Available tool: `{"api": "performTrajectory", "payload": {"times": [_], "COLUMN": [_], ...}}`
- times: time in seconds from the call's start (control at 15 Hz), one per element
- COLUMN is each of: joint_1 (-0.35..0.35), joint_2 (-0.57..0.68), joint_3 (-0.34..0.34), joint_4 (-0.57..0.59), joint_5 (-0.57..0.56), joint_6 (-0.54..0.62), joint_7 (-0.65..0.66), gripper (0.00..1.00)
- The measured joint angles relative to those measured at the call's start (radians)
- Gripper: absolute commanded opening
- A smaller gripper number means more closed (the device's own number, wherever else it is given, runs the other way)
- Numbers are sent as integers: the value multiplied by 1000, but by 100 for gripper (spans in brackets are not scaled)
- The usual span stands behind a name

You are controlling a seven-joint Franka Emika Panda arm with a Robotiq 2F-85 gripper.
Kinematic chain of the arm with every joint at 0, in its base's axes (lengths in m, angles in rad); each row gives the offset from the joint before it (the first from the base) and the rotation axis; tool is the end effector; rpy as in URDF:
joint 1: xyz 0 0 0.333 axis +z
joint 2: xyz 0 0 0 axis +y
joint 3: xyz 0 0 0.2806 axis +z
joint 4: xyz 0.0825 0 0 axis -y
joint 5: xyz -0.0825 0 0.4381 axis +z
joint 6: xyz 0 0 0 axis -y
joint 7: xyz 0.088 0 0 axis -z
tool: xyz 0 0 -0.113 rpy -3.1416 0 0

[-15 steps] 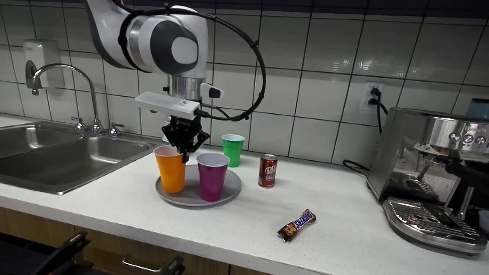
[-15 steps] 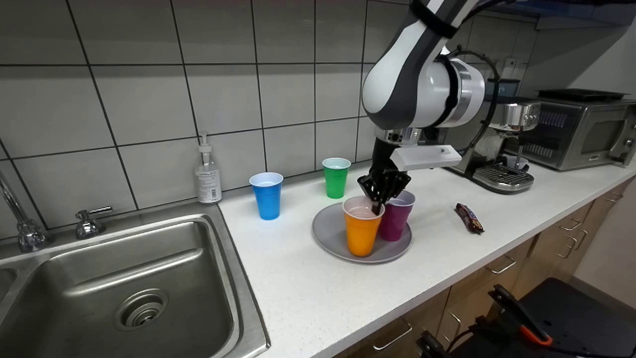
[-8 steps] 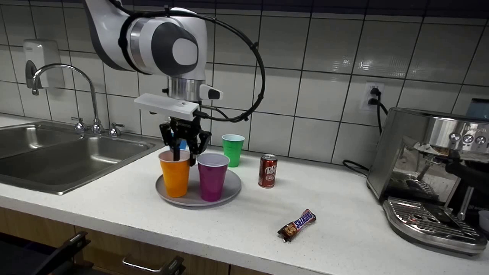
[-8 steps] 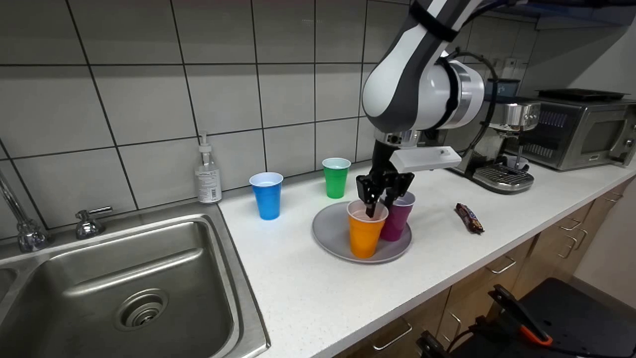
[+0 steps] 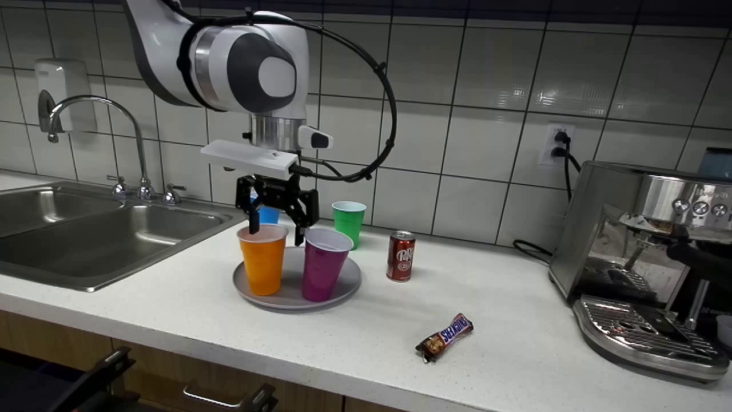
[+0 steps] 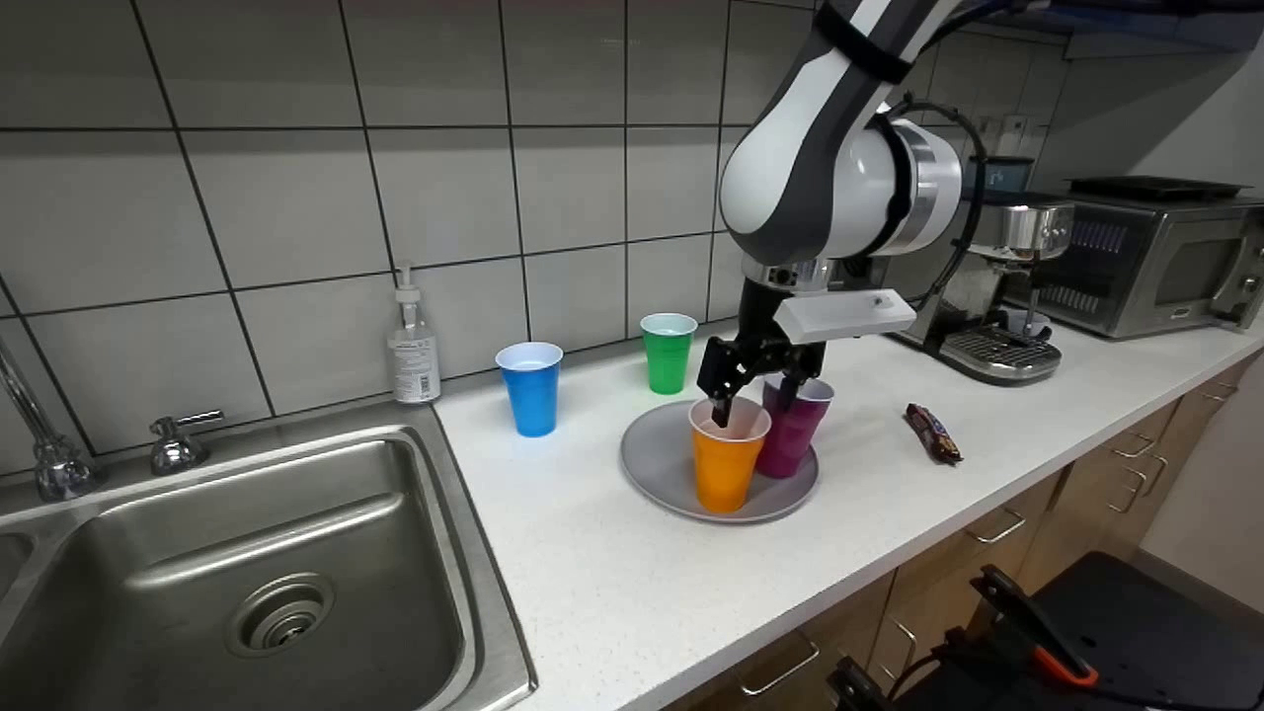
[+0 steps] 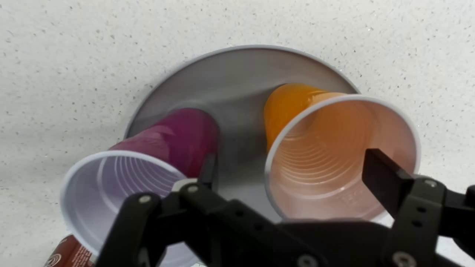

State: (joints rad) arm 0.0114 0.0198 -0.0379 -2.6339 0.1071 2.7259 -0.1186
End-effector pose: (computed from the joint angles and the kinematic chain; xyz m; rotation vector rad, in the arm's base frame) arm 0.4618 -0.0161 0.1572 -3.0988 0.0067 -0.1167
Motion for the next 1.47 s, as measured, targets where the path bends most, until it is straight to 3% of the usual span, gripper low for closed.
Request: {"api": "performTrajectory", "payload": {"times": [1.47], "joint_1": [18], "joint_2": [6], "joint_3": [33], "joint_4": [105], "joint_5": [-4], "joint_6": [13], "joint_7": [13], "gripper": [100]}}
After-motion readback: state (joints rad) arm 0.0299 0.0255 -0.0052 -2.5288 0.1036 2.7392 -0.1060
